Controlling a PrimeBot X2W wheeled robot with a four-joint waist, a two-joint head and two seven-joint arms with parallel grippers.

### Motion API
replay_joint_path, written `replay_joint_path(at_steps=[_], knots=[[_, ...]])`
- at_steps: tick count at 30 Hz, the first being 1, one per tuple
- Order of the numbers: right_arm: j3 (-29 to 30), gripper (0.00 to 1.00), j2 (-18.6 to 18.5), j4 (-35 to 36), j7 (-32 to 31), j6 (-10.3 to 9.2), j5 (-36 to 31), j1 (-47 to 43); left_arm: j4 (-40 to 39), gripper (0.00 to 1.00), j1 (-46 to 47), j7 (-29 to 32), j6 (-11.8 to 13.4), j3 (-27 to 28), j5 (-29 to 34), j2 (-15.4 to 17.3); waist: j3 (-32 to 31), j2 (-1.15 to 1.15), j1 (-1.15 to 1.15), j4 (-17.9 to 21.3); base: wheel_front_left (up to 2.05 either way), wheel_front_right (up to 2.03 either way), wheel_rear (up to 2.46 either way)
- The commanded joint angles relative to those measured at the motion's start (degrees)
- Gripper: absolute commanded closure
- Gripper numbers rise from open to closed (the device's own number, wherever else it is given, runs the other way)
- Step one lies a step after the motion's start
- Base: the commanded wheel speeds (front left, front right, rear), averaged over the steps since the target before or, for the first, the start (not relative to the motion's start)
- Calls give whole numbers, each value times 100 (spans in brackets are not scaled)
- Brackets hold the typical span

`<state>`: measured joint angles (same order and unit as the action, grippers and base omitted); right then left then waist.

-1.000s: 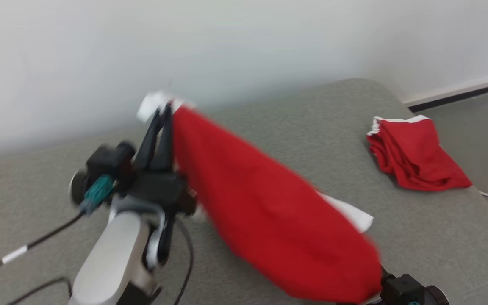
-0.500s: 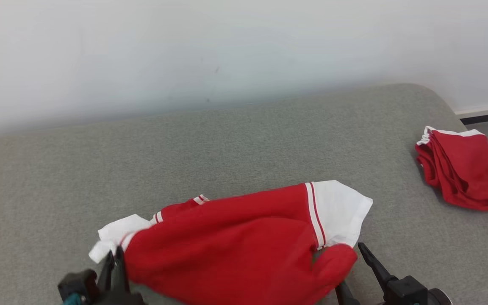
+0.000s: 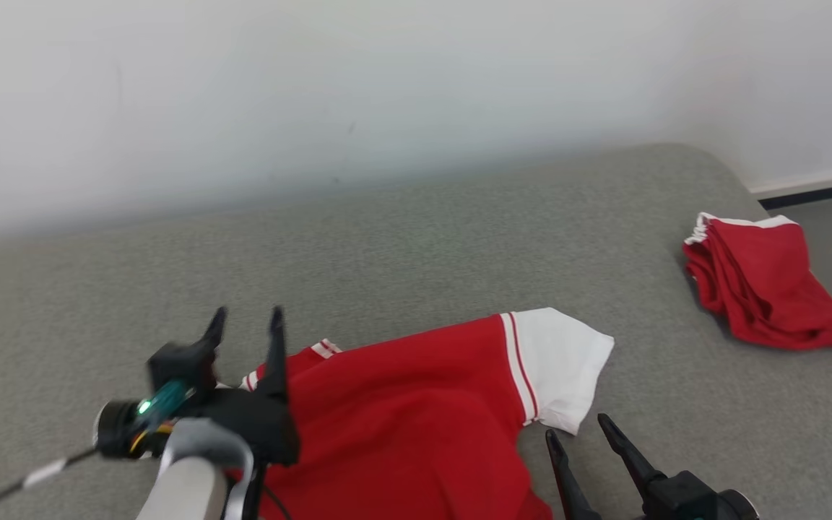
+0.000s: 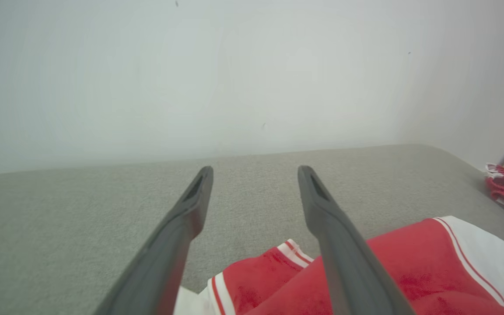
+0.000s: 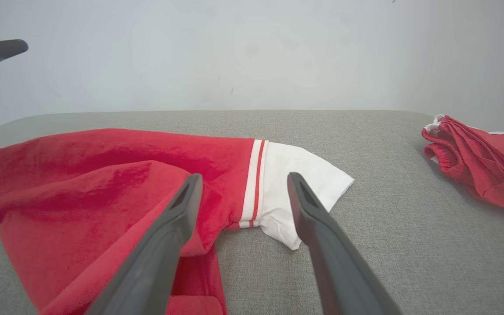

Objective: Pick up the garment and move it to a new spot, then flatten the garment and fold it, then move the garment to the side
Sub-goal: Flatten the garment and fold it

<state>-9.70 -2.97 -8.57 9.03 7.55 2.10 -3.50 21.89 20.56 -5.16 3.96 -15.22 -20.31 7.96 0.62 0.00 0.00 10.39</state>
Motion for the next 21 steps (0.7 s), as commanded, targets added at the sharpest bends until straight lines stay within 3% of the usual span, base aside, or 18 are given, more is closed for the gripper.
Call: replay_joint_path(at_steps=[1,4,11,21], knots=[[-17,0,9,-4,-2,-14,15,47,108,0,100,129,-39,-90,58,-29,45,0,0,188,0,0,0],[-71,0,8,-29,5,-14,23,113,690,0,502,741,-127,-424,266,-5,121,0,0,470,0,0,0],[-106,0,7,-109,75,-14,58,224,2075,0,1161,1512,81,-551,542,339,396,0,0,1147,0,0,0],[-57,0,12,-158,202,-14,51,302,3091,0,1652,2349,-250,-648,420,529,662,0,0,1285,0,0,0]])
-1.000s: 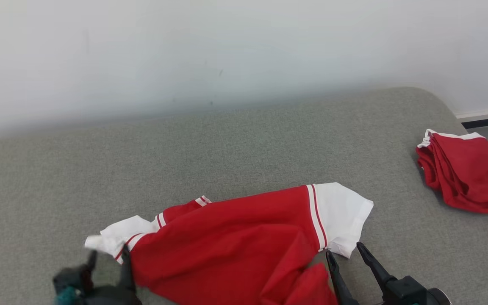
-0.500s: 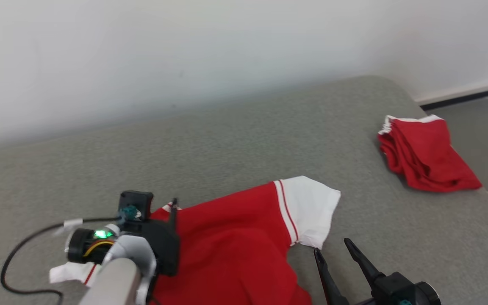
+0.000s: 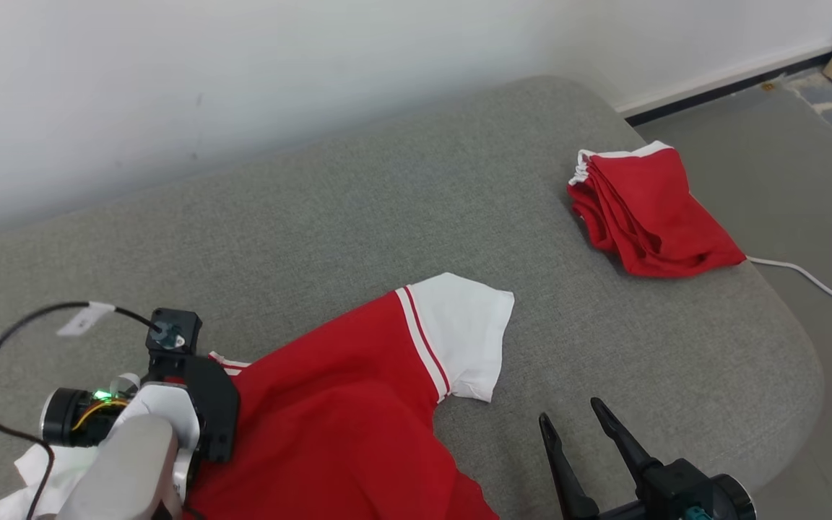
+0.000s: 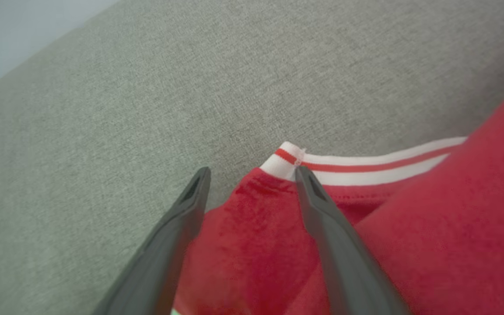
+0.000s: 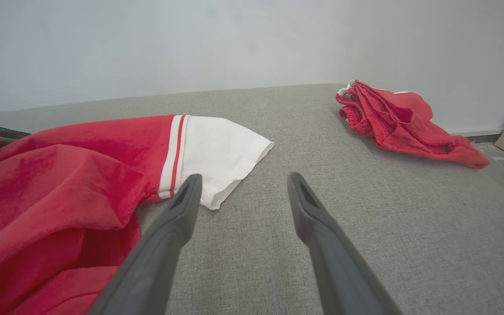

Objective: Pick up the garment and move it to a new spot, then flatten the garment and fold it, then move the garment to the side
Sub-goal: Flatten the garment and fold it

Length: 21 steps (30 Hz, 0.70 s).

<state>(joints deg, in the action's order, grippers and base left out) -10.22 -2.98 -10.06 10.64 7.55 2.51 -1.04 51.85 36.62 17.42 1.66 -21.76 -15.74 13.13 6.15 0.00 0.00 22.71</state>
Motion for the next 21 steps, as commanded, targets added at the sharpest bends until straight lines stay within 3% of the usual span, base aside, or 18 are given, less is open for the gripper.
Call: replay_joint_path(at_steps=[1,3,7,9,13,17,21], knots=[[-4,0,13,-15,48,-14,18,77,159,26,49,172,-69,9,-69,-12,121,0,0,33,0,0,0],[4,0,15,-31,56,-14,22,83,253,100,31,273,-122,-7,-130,-67,125,0,0,-18,0,0,0],[5,0,12,-60,59,-14,31,82,197,100,80,125,-266,-15,-222,-118,80,0,0,-134,0,0,0],[-1,0,14,-60,56,-14,36,82,102,100,154,-48,-218,-4,-193,-98,62,0,0,-162,0,0,0],[-17,0,12,-71,39,-14,32,73,-333,100,450,-997,36,218,-217,-28,-52,0,0,-251,0,0,0],[-50,0,14,-89,23,-14,43,47,-756,100,673,-1681,86,511,-337,263,-192,0,0,-276,0,0,0],[-6,0,10,-101,19,-14,60,-46,-1397,100,960,-1996,101,677,-245,699,-353,0,0,-312,0,0,0]])
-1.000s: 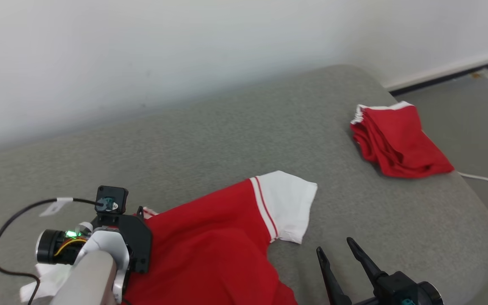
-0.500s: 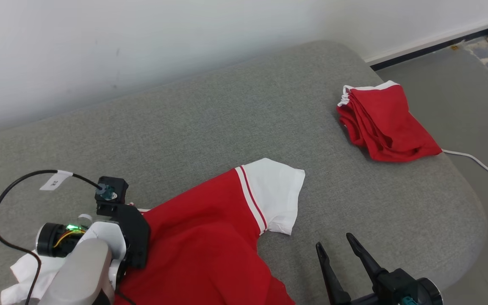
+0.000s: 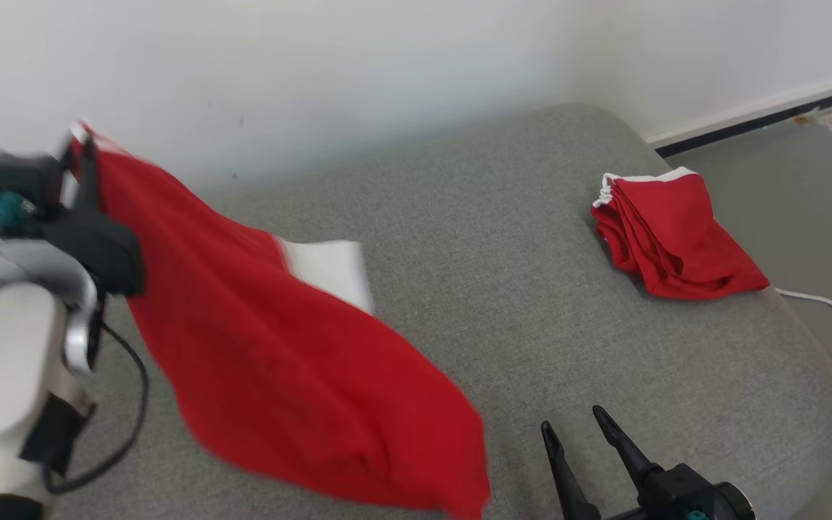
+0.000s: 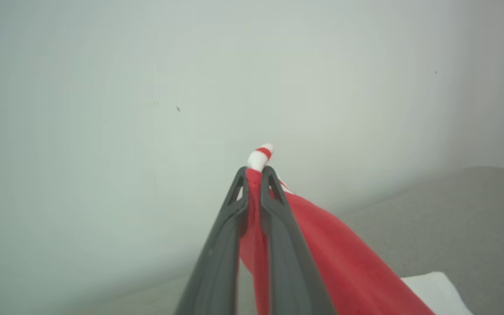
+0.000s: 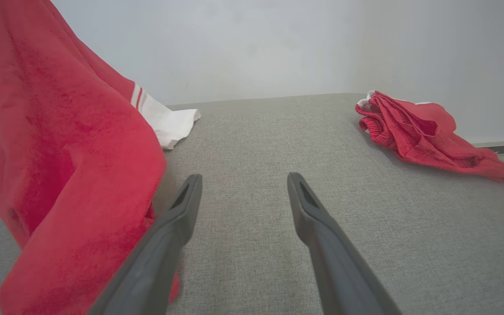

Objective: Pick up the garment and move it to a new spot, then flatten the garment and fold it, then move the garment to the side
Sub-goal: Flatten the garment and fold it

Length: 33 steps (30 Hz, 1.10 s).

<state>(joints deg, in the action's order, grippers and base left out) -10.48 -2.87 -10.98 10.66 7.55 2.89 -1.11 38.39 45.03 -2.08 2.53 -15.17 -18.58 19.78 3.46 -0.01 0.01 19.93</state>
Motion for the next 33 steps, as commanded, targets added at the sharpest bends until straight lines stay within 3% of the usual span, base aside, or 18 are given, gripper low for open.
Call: replay_joint_path(at_steps=[1,6,11,16,22,23,24,29,33], knots=[[31,0,-1,-3,17,-14,27,-62,-266,100,176,-80,30,40,53,121,-116,1,-1,-47,0,0,0],[59,0,1,17,39,-14,77,-133,-1447,100,499,10,152,101,309,613,-261,1,-1,-122,0,0,0],[4,0,2,-29,65,-14,164,-159,-2562,100,527,320,243,-38,494,752,-342,1,-1,-192,0,0,0],[-16,0,0,-68,95,-14,199,-128,-3023,100,-47,551,155,-603,236,79,-323,1,-1,-267,0,0,0],[-101,0,0,-79,83,-14,176,4,-2086,100,-1029,266,-77,-1448,-386,-1311,-221,1,-1,-216,0,0,0],[-134,0,1,-82,71,-14,176,26,-1867,55,-1145,154,-187,-1594,-519,-1446,-198,1,-1,-180,0,0,0],[-149,0,1,-89,68,-14,165,46,-1614,0,-1273,122,-268,-1685,-693,-1542,-188,1,-1,-152,0,0,0],[-12,0,2,-113,66,-14,96,1,-1261,0,-1478,-279,-709,-2366,-1621,-1692,-165,1,-1,-170,0,0,0],[35,0,2,-92,57,-14,62,-52,-1287,0,-1426,-440,-692,-2580,-2182,-1670,-188,1,-1,-279,0,0,0]])
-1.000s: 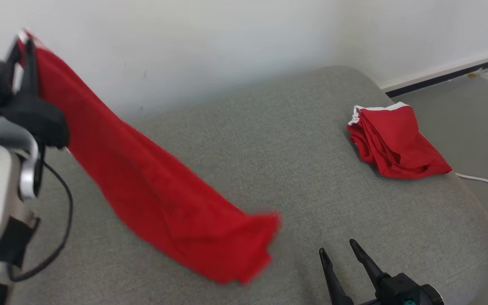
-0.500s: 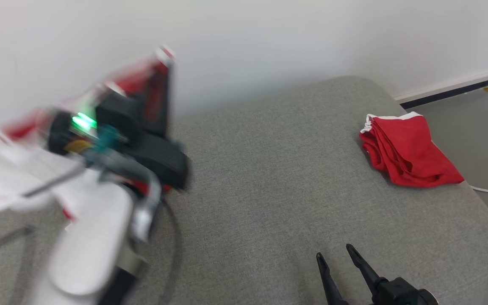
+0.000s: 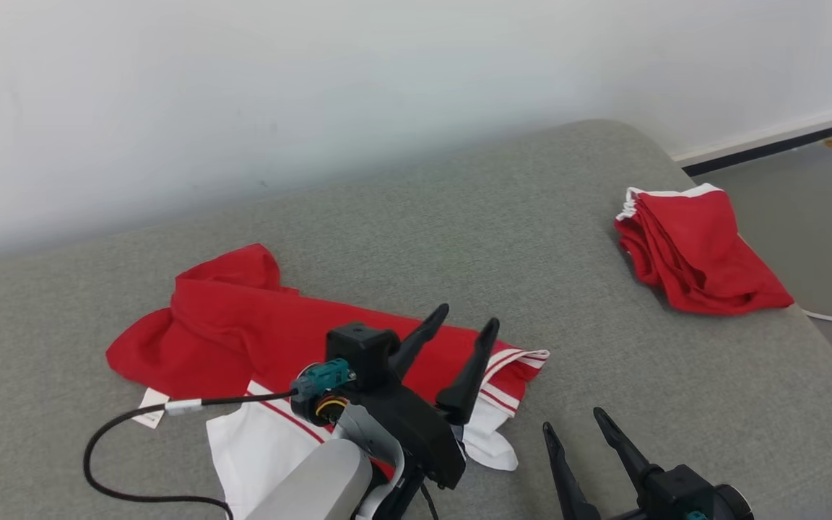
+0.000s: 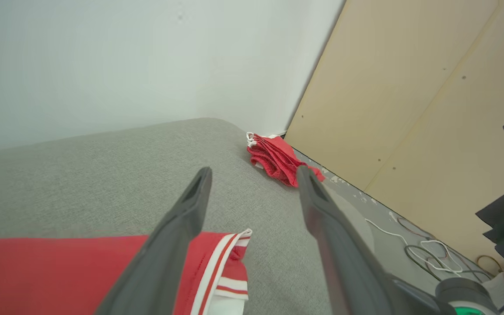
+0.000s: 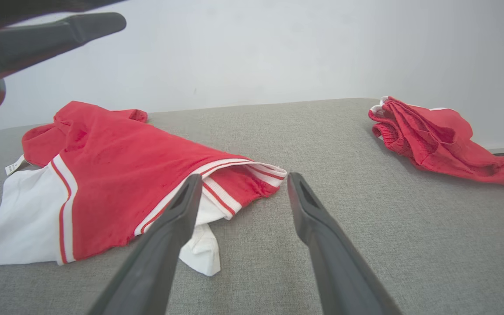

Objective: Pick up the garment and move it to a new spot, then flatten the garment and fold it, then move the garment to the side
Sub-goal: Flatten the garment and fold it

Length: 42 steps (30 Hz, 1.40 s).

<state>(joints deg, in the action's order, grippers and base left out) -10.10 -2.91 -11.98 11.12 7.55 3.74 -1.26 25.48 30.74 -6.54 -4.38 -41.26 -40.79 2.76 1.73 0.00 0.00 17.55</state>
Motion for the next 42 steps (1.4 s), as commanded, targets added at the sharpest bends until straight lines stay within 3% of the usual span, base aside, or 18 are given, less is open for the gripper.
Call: replay_joint_path(at_steps=[1,4,6,13,20,28,33,34,35,36,37,38,42], knots=[[-4,0,5,21,5,-14,-37,-44,6,0,30,-58,43,21,-90,26,-28,0,0,-95,0,0,0],[-119,0,6,53,-48,-14,-90,-20,18,0,68,-372,220,92,-50,33,-73,0,0,-281,0,0,0],[-403,0,-16,39,-216,-14,-283,98,-107,0,-107,-695,488,233,238,284,-131,0,0,-515,0,0,0],[-1419,0,-219,-294,-759,-14,-645,551,-1045,0,-1011,-866,927,790,918,931,-250,0,0,-1162,0,0,0],[-1938,0,-297,-981,-1394,-14,-796,1002,-1786,0,-2238,-869,932,1393,1384,1162,-300,0,0,-1824,0,0,0],[-1664,0,-249,-1670,-1763,-14,-1009,1146,-1892,0,-2844,-871,763,1782,1727,1037,-270,0,0,-2437,0,0,0],[-1240,0,-200,-1997,-1960,-14,-1217,1214,-1792,0,-2978,-871,751,1927,1974,1092,-182,0,0,-2575,0,0,0],[-1153,7,-175,-2024,-1976,-14,-1287,1220,-1771,0,-2982,-871,758,1956,2032,1104,-161,0,0,-2581,0,0,0],[-1063,35,-142,-2049,-1986,-14,-1341,1221,-1750,0,-2978,-871,770,2000,2070,1113,-145,0,0,-2583,0,0,0],[-999,56,-118,-2062,-1965,-14,-1374,1228,-1725,0,-2985,-871,775,2042,2087,1117,-128,0,0,-2578,0,0,0],[-928,69,-105,-2069,-1937,-14,-1404,1240,-1703,0,-3001,-871,774,2083,2118,1125,-114,0,0,-2568,0,0,0],[-873,99,-96,-2080,-1926,-14,-1429,1254,-1672,0,-3020,-871,782,2121,2146,1139,-103,0,0,-2554,0,0,0],[-705,100,-58,-2005,-1765,-14,-1356,1284,-1589,0,-3066,-871,769,2250,2198,1191,-89,0,0,-2488,0,0,0]])
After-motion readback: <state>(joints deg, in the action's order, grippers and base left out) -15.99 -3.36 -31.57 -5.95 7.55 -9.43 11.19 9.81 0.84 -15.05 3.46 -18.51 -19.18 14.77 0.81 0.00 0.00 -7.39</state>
